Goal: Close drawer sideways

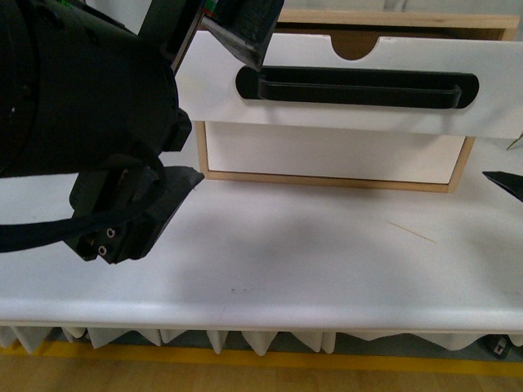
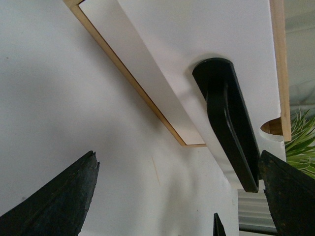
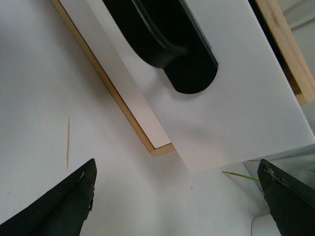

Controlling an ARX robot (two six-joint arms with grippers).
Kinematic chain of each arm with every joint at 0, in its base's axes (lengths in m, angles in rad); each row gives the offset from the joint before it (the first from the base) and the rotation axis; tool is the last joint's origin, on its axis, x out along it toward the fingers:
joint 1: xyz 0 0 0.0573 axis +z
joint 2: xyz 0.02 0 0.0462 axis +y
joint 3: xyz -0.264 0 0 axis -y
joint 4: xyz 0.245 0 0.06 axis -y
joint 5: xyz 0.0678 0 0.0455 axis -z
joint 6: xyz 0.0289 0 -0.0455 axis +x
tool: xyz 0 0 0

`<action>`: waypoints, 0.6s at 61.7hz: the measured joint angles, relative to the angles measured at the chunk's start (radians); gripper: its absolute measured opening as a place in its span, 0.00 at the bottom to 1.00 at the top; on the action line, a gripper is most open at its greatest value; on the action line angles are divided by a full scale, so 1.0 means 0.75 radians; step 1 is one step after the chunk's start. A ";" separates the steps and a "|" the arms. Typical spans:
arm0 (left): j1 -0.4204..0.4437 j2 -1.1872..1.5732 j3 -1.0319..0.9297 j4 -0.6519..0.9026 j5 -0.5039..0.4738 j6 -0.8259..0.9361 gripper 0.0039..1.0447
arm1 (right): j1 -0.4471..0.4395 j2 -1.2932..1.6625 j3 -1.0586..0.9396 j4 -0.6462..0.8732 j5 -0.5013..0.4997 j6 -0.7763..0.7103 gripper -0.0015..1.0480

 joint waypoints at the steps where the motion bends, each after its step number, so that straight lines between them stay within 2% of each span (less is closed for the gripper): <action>1: 0.000 0.005 0.006 0.001 0.000 -0.003 0.95 | 0.001 0.006 0.004 0.002 0.000 -0.001 0.91; 37: -0.006 0.148 0.140 0.015 0.026 -0.076 0.95 | 0.002 0.133 0.073 0.057 -0.001 -0.006 0.91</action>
